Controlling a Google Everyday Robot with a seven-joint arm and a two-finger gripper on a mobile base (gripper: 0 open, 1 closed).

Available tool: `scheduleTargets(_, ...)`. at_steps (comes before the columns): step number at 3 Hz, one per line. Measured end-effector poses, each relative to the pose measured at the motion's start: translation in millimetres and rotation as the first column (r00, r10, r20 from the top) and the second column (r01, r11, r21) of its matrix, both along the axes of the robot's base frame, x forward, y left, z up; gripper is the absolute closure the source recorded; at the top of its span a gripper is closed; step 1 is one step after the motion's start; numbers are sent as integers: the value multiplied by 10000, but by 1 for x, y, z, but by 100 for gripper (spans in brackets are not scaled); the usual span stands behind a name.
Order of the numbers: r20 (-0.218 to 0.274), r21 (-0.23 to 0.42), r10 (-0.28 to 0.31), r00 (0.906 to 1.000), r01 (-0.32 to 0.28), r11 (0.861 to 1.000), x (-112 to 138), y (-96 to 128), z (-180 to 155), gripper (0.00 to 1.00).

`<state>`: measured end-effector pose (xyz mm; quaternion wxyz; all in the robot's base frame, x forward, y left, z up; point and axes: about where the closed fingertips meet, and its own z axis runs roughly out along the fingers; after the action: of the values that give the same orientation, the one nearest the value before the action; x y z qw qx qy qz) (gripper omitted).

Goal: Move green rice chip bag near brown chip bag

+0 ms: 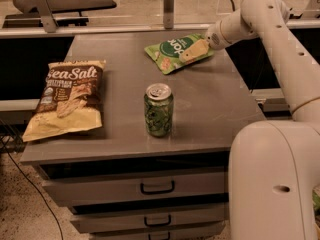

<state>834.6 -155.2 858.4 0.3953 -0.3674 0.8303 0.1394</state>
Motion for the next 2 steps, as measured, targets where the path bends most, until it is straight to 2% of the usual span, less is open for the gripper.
scheduleTargets(2,21,-105,-183,9998,183,9998,-1,-2,2,63)
